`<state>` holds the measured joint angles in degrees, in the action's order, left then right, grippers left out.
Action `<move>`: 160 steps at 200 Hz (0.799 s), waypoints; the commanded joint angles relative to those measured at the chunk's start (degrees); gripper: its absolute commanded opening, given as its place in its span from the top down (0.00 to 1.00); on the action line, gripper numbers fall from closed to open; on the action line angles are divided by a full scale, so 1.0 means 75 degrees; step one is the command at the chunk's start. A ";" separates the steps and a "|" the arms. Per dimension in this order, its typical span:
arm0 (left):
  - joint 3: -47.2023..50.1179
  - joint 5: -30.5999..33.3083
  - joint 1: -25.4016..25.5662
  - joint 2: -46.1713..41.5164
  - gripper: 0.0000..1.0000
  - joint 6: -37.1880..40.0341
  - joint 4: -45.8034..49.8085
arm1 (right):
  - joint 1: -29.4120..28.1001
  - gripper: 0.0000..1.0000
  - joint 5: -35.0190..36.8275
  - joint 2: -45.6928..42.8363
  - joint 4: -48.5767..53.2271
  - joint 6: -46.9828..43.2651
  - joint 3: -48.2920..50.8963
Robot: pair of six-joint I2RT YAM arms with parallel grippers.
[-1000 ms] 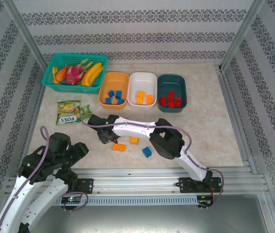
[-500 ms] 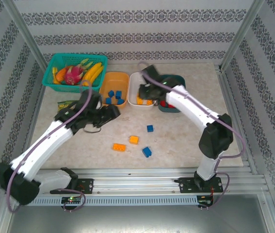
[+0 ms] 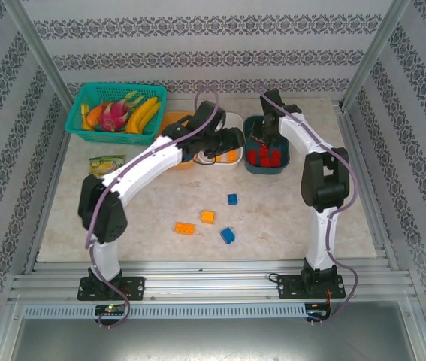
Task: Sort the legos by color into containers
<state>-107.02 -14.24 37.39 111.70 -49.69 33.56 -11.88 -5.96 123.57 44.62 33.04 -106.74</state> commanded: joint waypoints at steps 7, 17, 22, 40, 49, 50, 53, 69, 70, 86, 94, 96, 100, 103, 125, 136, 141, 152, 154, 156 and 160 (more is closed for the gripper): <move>-0.1956 -0.0599 -0.0077 0.1149 0.30 0.0892 0.1047 | -0.0018 0.80 -0.0275 0.0626 0.0578 0.0360 -0.1012; -0.2356 -0.0665 -0.0120 0.1450 0.30 0.0927 0.1171 | 0.0037 0.79 -0.0267 0.0820 0.0738 0.0513 -0.1189; -0.2494 -0.0715 -0.0160 0.1548 0.30 0.0909 0.1193 | 0.0063 0.79 -0.0288 0.0898 0.0791 0.0586 -0.1258; -0.2781 -0.0812 -0.0239 0.1811 0.30 0.0916 0.1219 | 0.0147 0.78 -0.0316 0.1064 0.0797 0.0830 -0.1296; -0.2863 -0.0838 -0.0277 0.1875 0.30 0.0941 0.1261 | 0.0186 0.77 -0.0367 0.1145 0.0777 0.0925 -0.1307; -0.2875 -0.0835 -0.0281 0.1887 0.30 0.0941 0.1264 | 0.0188 0.77 -0.0372 0.1153 0.0771 0.0932 -0.1307; -0.2891 -0.0848 -0.0285 0.1903 0.30 0.0957 0.1265 | 0.0199 0.77 -0.0387 0.1186 0.0773 0.0954 -0.1320; -0.2932 -0.0894 -0.0338 0.1956 0.30 0.0971 0.1308 | 0.0265 0.77 -0.0502 0.1356 0.0727 0.1020 -0.1392; -0.2933 -0.0898 -0.0341 0.1957 0.30 0.0974 0.1311 | 0.0268 0.77 -0.0510 0.1376 0.0728 0.1027 -0.1402; -0.2933 -0.0919 -0.0368 0.1961 0.30 0.1005 0.1368 | 0.0303 0.74 -0.0717 0.1592 0.0753 0.1045 -0.1623; -0.2927 -0.0922 -0.0379 0.1969 0.30 0.1032 0.1416 | 0.0307 0.72 -0.0795 0.1697 0.0788 0.1037 -0.1758; -0.2929 -0.0919 -0.0379 0.1961 0.30 0.1032 0.1427 | 0.0307 0.72 -0.0804 0.1714 0.0809 0.1028 -0.1792; -0.2932 -0.0914 -0.0379 0.1955 0.30 0.1040 0.1444 | 0.0307 0.70 -0.0823 0.1749 0.0833 0.1015 -0.1856; -0.2933 -0.0921 -0.0390 0.1956 0.30 0.1039 0.1464 | 0.0307 0.69 -0.0838 0.1773 0.0857 0.1010 -0.1900; -0.2922 -0.0888 -0.0391 0.1907 0.30 0.1093 0.1599 | 0.0318 0.58 -0.0766 0.1755 0.0942 0.1021 -0.2002; -0.2882 -0.0847 -0.0391 0.1858 0.30 0.1126 0.1672 | 0.0319 0.54 -0.0708 0.1643 0.0964 0.1021 -0.1981; -0.2845 -0.0822 -0.0390 0.1821 0.30 0.1129 0.1696 | 0.0318 0.53 -0.0668 0.1574 0.0956 0.1021 -0.1972; -0.2722 -0.0780 -0.0391 0.1727 0.30 0.1140 0.1728 | 0.0319 0.51 -0.0614 0.1393 0.0942 0.1009 -0.1898; -0.2693 -0.0766 -0.0391 0.1707 0.30 0.1135 0.1743 | 0.0318 0.50 -0.0604 0.1357 0.0936 0.1009 -0.1877; -0.2665 -0.0754 -0.0391 0.1679 0.30 0.1140 0.1752 | 0.0321 0.50 -0.0584 0.1318 0.0931 0.1009 -0.1863; -0.2605 -0.0730 -0.0391 0.1630 0.30 0.1134 0.1759 | 0.0322 0.49 -0.0570 0.1243 0.0924 0.1006 -0.1828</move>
<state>-126.91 -20.38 35.11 125.95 -42.81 43.66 -9.72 -10.83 136.55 50.00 40.36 -119.96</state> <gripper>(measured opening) 0.698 0.484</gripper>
